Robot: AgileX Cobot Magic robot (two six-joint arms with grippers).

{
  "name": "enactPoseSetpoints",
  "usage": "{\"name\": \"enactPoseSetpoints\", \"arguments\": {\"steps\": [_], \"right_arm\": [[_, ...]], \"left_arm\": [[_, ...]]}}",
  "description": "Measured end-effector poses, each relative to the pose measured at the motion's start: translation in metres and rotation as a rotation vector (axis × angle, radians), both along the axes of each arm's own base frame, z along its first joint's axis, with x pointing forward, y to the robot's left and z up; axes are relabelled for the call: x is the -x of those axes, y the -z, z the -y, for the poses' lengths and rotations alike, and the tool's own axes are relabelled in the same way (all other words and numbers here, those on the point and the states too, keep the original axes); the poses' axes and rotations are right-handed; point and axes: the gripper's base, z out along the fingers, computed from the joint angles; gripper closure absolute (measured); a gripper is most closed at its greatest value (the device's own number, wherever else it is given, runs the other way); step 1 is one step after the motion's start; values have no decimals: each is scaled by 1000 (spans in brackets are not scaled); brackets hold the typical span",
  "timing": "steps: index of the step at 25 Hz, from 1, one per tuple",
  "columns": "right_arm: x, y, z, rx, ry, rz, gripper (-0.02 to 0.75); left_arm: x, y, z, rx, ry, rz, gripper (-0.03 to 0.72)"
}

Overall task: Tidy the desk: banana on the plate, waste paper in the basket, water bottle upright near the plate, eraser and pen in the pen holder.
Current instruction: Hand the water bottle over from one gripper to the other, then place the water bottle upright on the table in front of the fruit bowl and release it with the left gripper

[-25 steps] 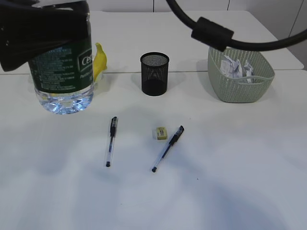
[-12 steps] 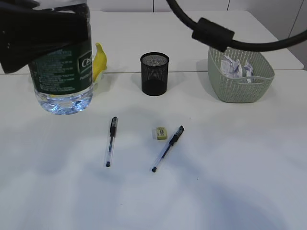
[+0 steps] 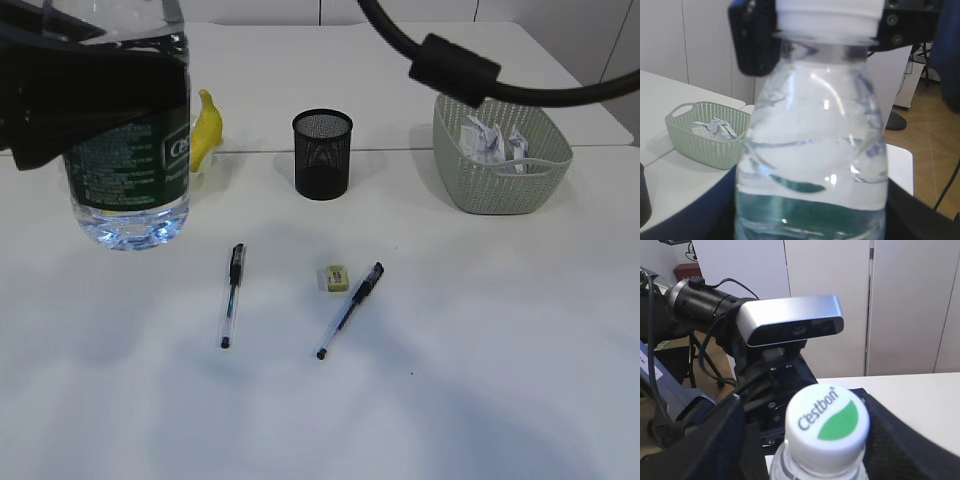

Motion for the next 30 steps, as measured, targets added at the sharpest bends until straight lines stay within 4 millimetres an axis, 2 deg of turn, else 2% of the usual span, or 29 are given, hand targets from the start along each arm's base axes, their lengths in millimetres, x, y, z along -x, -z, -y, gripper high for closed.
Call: {"name": "enactPoseSetpoints", "arguments": {"steps": [6, 14, 17, 26, 30], "right_arm": [[-3, 0, 7, 41, 17, -6, 231], [-24, -8, 50, 72, 164, -20, 231], [-31, -1, 60, 141, 215, -50, 231], [-38, 21, 73, 403, 352, -131, 232], [-44, 28, 80, 494, 462, -185, 256]], "left_arm": [[0, 0, 0, -8, 1, 5, 252], [-1, 1, -1, -15, -17, 4, 253], [-2, 1, -1, -18, -25, 4, 253], [-10, 4, -7, -53, -133, -8, 253], [-14, 6, -10, -72, -188, -10, 253]]}}
